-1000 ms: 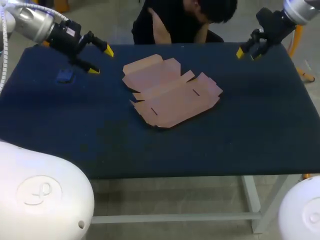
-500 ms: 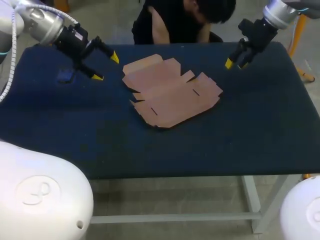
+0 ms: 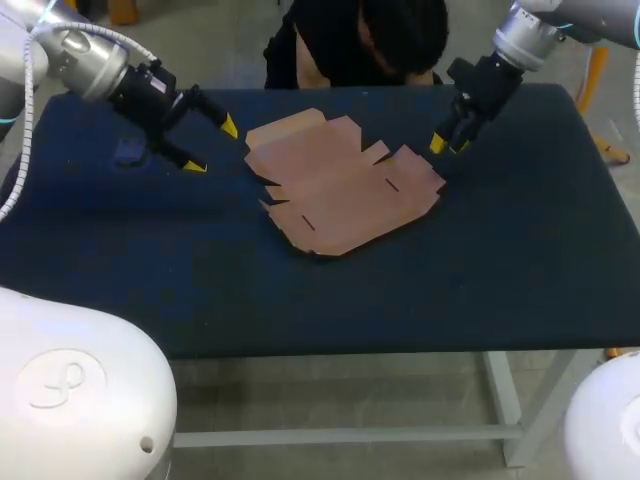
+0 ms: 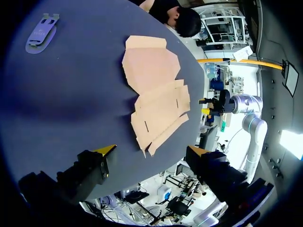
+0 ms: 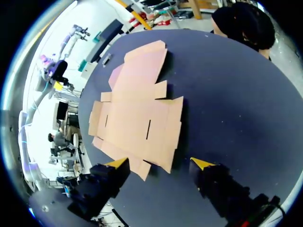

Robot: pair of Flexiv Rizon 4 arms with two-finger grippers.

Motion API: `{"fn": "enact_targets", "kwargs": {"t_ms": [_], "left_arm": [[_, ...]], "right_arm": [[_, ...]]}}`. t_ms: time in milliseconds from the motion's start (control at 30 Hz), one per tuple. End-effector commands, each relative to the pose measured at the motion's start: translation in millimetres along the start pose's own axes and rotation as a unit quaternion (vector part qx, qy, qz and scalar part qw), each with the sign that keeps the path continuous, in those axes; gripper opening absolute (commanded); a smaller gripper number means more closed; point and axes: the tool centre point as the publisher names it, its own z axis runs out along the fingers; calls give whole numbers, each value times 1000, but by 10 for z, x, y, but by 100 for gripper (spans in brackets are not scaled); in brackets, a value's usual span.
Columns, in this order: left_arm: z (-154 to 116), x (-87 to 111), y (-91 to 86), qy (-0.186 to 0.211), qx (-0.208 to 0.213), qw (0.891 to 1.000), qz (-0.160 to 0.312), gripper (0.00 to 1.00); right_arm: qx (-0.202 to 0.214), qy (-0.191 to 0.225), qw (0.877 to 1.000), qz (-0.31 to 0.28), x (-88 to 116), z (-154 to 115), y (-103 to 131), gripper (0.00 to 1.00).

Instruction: Assemble the packaging by folding the flat box into shape, placing the metal phone stand inside, and closing the box properly

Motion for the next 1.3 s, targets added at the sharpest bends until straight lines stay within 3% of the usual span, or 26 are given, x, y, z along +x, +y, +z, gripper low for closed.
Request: {"fn": "enact_targets", "kwargs": {"t_ms": [33, 367, 433, 533, 667, 767, 833, 967, 1033, 1100, 1133, 1300], "left_arm": [[-19, -9, 18, -3, 0, 1000, -4, 100], [6, -21, 37, -6, -2, 1000, -8, 100], [10, -20, 36, -6, -3, 1000, -5, 100], [27, -21, 42, -10, -9, 1000, 5, 100], [42, -22, 30, -14, -10, 1000, 6, 100], [53, -22, 23, -15, -11, 1000, 7, 100], [61, -25, 9, -15, -13, 1000, 6, 100], [65, -39, -6, -13, -14, 1000, 5, 100], [69, -46, -8, -12, -16, 1000, 5, 100], [70, -52, -8, -13, -16, 1000, 5, 100], [70, -56, -8, -13, -16, 1000, 5, 100], [64, -81, 6, -13, -9, 1000, 6, 100]], "right_arm": [[82, 35, 996, 3, -128, 129, 84, 83], [93, 62, 994, 5, -226, 356, 123, 53], [92, 67, 993, -1, -236, 387, 125, 52], [87, 71, 994, -13, -245, 443, 121, 63], [85, 76, 993, -22, -250, 493, 115, 65], [86, 80, 993, -20, -257, 526, 125, 60], [86, 82, 993, -19, -239, 557, 143, 49], [83, 86, 993, -16, -207, 605, 173, 44], [79, 84, 993, -8, -195, 637, 189, 37], [70, 86, 994, 0, -189, 655, 194, 18], [65, 83, 994, 8, -185, 659, 195, 2], [24, 77, 996, 39, -147, 653, 138, 0]]}}
